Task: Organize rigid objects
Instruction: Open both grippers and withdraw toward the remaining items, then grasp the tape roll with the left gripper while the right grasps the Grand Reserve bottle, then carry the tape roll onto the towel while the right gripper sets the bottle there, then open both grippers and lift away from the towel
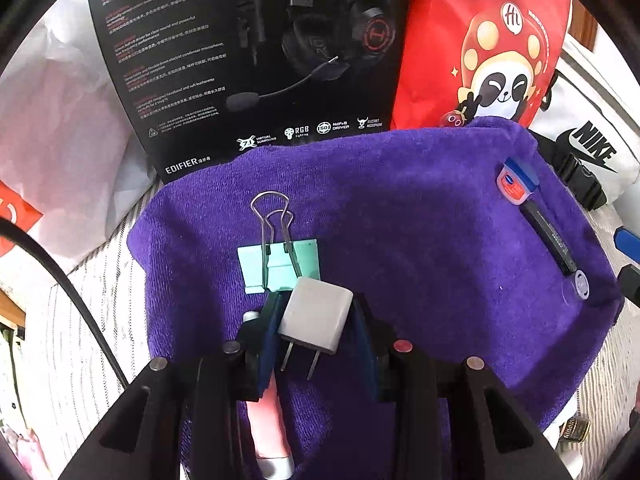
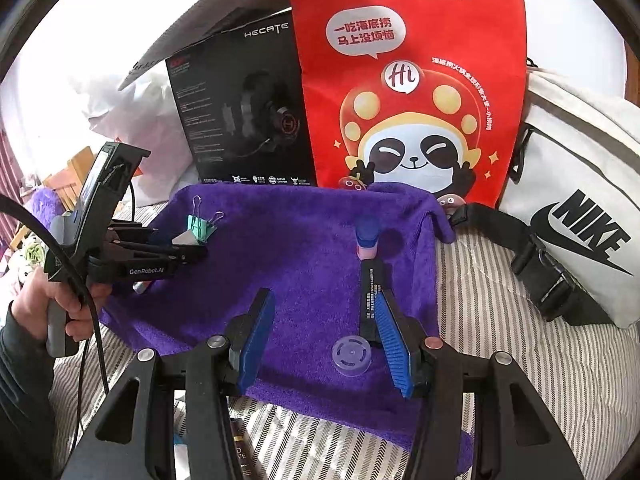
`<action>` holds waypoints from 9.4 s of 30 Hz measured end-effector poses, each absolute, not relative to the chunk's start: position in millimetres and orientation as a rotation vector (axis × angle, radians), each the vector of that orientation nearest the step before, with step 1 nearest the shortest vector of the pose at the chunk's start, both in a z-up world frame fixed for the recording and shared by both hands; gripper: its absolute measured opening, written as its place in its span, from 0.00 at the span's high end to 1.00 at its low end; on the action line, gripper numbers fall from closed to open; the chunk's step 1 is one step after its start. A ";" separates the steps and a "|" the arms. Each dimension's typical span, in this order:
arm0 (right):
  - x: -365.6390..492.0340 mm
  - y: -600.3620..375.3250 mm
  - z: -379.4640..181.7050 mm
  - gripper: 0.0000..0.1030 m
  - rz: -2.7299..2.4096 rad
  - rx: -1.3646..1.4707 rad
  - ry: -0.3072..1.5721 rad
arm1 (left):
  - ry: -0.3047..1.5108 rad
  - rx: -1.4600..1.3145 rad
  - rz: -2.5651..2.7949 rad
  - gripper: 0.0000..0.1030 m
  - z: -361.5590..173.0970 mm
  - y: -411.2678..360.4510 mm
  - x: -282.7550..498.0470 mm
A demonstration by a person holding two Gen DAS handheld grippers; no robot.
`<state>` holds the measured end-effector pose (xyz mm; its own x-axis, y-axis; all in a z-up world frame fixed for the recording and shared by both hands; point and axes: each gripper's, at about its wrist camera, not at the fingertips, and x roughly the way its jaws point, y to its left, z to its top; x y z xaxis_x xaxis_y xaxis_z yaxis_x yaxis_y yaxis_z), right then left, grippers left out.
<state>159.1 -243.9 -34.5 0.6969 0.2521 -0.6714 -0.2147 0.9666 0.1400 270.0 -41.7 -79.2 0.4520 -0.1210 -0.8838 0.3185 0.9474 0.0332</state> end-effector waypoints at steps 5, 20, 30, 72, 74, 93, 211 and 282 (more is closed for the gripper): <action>159.2 -246.2 -36.0 0.50 0.266 0.075 0.760 | 1.091 0.213 -0.256 0.58 -80.8 -43.8 263.9; 166.8 -250.1 -47.7 0.49 0.261 0.107 0.785 | 1.021 0.214 -0.234 0.55 -19.8 -41.1 184.2; 149.9 -259.6 -26.1 0.49 0.261 0.077 0.754 | 1.049 0.234 -0.345 0.52 -22.8 -67.1 134.4; 54.9 -272.8 -57.5 0.49 0.258 0.073 0.901 | 1.152 0.242 -0.301 0.73 -68.5 -84.1 147.3; 54.0 -264.3 -58.4 0.49 0.285 0.063 0.906 | 1.148 0.230 -0.290 0.73 -64.8 -70.8 145.3; 66.8 -210.4 -89.8 0.59 0.424 -0.150 0.965 | 1.150 0.133 -0.213 0.73 -72.3 12.1 116.1; 240.6 -215.0 -86.7 0.77 0.271 -0.111 0.990 | 0.979 -0.060 -0.283 0.73 -51.7 26.4 208.0; 37.1 -291.8 -56.4 0.50 0.164 0.054 0.898 | 0.972 0.027 -0.481 0.25 -22.8 -40.1 75.2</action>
<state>37.1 -291.8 -56.4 0.6112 0.1650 -0.7741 -0.1197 0.9860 0.1157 75.2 -40.1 -22.8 0.4676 -0.3799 -0.7981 0.4040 0.8949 -0.1893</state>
